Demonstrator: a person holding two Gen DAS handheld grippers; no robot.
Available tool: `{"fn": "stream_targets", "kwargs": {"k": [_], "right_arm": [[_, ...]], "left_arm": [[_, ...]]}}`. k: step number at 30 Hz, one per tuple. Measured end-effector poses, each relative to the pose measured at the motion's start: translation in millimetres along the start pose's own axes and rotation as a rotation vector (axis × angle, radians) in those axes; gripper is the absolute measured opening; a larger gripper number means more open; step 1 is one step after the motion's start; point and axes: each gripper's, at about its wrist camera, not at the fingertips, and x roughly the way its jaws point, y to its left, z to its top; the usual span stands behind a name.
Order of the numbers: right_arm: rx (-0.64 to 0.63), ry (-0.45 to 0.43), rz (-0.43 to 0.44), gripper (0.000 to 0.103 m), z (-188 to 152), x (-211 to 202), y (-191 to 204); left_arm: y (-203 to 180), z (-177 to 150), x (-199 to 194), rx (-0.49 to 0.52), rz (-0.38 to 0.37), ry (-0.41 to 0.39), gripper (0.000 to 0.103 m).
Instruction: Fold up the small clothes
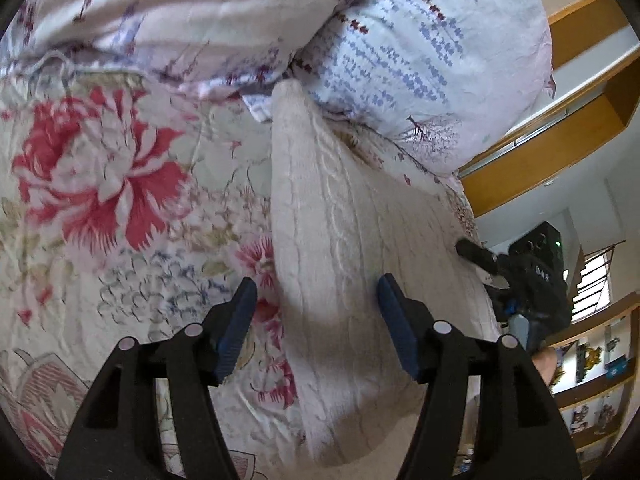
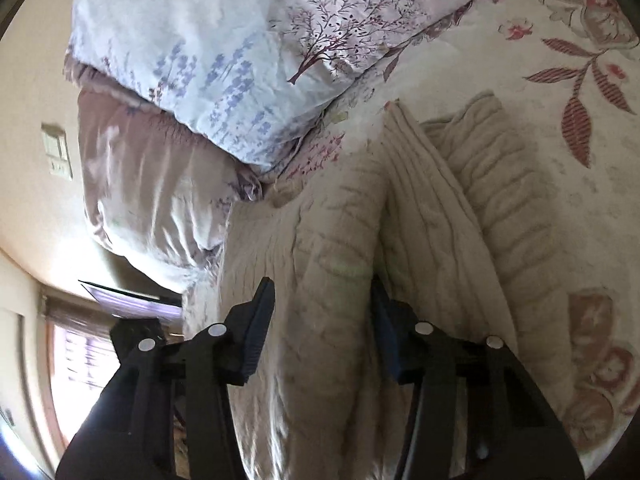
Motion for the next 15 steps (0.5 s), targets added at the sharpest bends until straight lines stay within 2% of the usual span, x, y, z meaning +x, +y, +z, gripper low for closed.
{"fn": "stream_targets", "kwargs": {"k": [2,6,12,15], "right_arm": [[0.024,0.006,0.017,0.047,1.4,3.1,-3.0],[0.059,0.024,0.029,0.034,-2.6,0.7,-9.2],[0.030,0.059,-0.031,0.035,-18.6,-10.5,-2.4],[0.036,0.070,-0.019,0.035,-17.1,-7.3,-2.4]], "left_arm": [[4.8,-2.6,-1.5,-0.024,-0.023,0.011,0.063],[6.0,-7.9,-4.1,-0.035,-0.042,0.020,0.063],[-0.8,-17.8,-2.7,-0.013,-0.055,0.040,0.063],[-8.3,-24.8,-2.5,0.022,-0.039,0.045,0.063]]}}
